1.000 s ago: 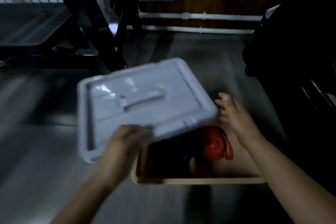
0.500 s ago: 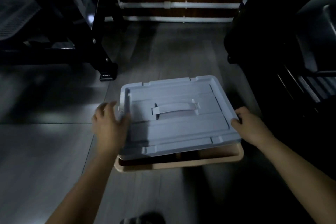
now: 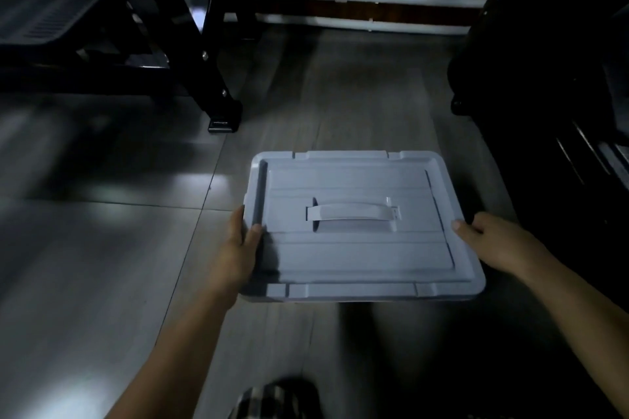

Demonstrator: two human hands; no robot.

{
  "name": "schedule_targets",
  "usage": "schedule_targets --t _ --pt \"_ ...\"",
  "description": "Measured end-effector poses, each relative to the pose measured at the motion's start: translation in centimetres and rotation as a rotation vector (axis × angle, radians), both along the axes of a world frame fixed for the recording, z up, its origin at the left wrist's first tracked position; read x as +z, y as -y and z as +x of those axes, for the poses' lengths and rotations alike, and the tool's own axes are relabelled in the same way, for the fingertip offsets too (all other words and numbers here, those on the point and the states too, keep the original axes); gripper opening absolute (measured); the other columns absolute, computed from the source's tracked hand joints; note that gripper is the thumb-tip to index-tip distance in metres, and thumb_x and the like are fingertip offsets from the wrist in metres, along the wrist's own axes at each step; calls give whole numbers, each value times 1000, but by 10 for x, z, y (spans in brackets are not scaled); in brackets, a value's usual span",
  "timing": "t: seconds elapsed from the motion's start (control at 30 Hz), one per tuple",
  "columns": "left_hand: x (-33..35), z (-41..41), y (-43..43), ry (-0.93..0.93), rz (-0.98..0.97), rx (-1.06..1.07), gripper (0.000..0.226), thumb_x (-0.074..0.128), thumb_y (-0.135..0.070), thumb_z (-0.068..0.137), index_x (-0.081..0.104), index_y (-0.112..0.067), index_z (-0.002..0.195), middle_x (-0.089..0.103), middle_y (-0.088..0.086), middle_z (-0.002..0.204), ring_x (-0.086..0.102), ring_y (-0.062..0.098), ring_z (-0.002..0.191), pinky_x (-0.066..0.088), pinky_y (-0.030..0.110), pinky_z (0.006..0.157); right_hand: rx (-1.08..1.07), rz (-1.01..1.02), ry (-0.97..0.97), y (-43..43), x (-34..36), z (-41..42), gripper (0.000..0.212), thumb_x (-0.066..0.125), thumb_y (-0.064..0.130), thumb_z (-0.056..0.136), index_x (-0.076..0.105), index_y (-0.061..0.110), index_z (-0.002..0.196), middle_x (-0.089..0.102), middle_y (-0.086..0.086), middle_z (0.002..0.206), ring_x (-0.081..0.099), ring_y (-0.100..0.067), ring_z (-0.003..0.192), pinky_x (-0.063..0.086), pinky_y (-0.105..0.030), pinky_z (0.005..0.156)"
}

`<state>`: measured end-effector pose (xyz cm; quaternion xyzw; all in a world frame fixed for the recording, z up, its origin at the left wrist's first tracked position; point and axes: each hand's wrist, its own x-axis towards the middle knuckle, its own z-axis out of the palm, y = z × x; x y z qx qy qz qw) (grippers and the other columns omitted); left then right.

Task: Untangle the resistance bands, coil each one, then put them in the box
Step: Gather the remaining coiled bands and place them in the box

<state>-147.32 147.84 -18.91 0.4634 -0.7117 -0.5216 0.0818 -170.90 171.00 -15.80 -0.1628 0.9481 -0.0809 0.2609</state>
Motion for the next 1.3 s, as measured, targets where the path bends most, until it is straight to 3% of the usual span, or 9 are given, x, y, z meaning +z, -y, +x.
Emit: schedule_targets --t 0.1,0.17,0.3,0.4,0.5,0.7,0.77,1.17,1.3 --pt "-4 -2 3 -33 187 130 48 37 -36 97 19 -29 141 44 6 114 50 28 100 46 43 79 -255 -249 115 0 -12 -1 62 39 53 91 42 2 125 54 -20 122 54 -33 106 44 -40 88" --pt "-6 -6 7 -5 256 192 49 36 -48 95 29 -22 136 48 9 119 50 29 100 46 45 81 -408 -384 270 1 -22 2 79 36 67 84 36 9 137 50 -18 131 51 -33 115 40 -45 99" --pt "-9 -13 10 86 262 266 53 38 -55 91 43 -15 124 52 14 118 52 32 100 43 45 80 -519 -518 434 4 -29 7 69 30 62 89 49 9 129 57 -17 111 56 -28 85 47 -33 70" --pt "-10 -16 13 87 226 329 51 48 -51 89 45 -11 120 54 13 111 53 31 98 45 45 78 -544 -572 414 7 -29 3 67 34 60 89 51 5 125 58 -17 107 55 -26 77 44 -30 63" --pt "-5 -21 20 52 74 299 43 57 -36 87 49 -5 116 58 14 109 56 27 91 47 38 75 -544 -634 309 11 -32 -5 68 44 59 87 49 5 129 58 -18 118 57 -30 97 48 -36 79" --pt "-1 -22 13 106 -290 214 19 55 -15 89 56 0 101 58 16 96 45 14 63 29 19 50 -508 -701 155 10 -39 1 56 64 29 85 41 0 128 56 -20 122 57 -33 105 47 -40 90" --pt "1 -24 11 72 -339 212 10 55 -10 89 57 0 91 55 8 76 43 11 58 28 18 48 -505 -702 93 11 -41 0 51 61 24 88 39 -1 127 53 -22 122 54 -34 108 44 -39 91" --pt "2 -74 48 -39 -332 180 18 58 -7 86 60 -2 104 58 11 92 52 24 84 38 33 72 -487 -765 -48 33 -40 -19 41 54 21 92 39 2 125 45 -6 107 47 -19 98 30 -20 74" --pt "-2 -90 62 -23 -239 140 20 53 -20 92 55 -6 107 56 10 93 50 22 83 38 35 71 -477 -734 -35 43 -41 -31 46 50 25 94 34 6 134 47 -11 125 46 -20 104 32 -24 82"
